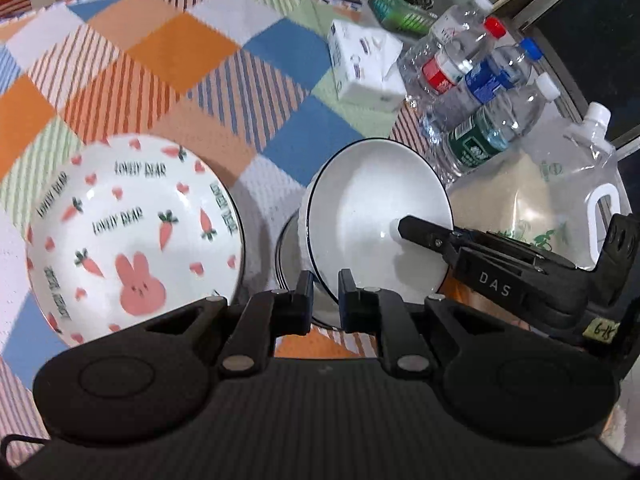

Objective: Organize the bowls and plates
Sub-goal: 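Lower the two bowls into the third white bowl and release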

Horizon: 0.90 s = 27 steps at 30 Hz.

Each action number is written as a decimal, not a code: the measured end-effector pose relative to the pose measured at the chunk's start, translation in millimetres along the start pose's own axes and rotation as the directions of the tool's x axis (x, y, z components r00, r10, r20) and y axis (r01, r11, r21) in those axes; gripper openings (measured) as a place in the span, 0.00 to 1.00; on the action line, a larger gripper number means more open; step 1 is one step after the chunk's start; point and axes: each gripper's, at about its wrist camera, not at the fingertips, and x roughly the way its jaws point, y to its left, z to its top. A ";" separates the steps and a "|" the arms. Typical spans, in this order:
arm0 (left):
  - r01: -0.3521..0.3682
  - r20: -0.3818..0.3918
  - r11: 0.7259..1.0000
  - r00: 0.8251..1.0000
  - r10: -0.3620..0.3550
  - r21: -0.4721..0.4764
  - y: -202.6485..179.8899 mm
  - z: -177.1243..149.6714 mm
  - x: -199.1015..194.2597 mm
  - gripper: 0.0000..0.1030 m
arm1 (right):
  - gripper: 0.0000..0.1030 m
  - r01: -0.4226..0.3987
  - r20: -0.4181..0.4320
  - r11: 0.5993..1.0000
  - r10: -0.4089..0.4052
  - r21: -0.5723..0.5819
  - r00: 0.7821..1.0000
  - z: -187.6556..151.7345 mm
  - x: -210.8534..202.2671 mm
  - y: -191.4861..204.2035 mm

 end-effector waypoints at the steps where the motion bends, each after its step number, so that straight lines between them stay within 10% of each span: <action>1: 0.004 -0.006 1.000 1.000 -0.004 -0.003 -0.5 -1.6 2.5 0.11 | 0.14 0.009 0.005 1.000 -0.009 -0.009 1.000 -2.3 0.7 -0.8; 27: -0.037 -0.119 0.999 0.992 0.035 -0.017 5.6 -8.6 41.1 0.14 | 0.19 0.281 0.123 0.855 -0.253 -0.436 0.960 -43.3 18.8 40.9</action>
